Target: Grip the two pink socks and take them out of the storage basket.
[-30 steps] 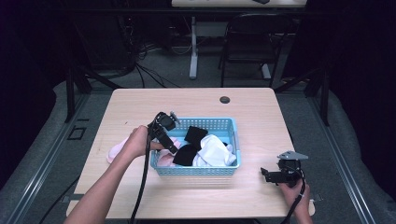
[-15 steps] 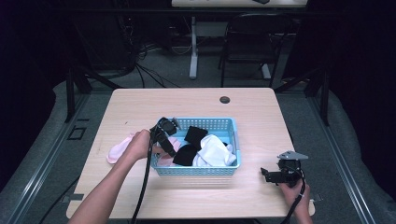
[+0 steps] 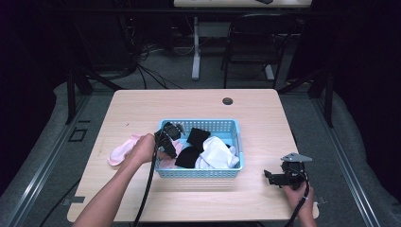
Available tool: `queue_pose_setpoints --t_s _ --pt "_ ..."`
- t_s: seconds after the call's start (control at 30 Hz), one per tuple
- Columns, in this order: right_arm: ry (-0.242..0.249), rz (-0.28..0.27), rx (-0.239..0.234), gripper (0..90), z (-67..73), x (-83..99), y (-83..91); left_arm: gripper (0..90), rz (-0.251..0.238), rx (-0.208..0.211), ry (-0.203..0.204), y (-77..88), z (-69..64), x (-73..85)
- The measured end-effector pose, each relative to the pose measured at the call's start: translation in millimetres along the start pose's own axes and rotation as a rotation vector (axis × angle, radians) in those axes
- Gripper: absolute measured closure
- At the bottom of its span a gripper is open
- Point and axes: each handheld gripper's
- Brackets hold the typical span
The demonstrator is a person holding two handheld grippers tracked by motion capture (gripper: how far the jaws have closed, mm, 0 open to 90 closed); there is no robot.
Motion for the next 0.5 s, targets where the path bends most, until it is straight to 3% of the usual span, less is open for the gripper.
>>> queue_pose_setpoints --t_s 0.3,0.5 --pt "0.001 0.001 -0.003 3.1 -0.2 -0.1 0.0 79.6 0.007 -0.027 0.027 -1.4 1.6 1.1" --pt "0.000 0.000 0.000 3.1 0.0 0.0 0.0 85.7 0.007 -0.032 0.025 0.9 1.1 1.2"
Point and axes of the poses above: each handheld gripper's, and its own axes: y roughly backward along the jaws, x roughly out of its underside, z roughly to its left, and after that the axes turned 12 degrees about -z, right-handed
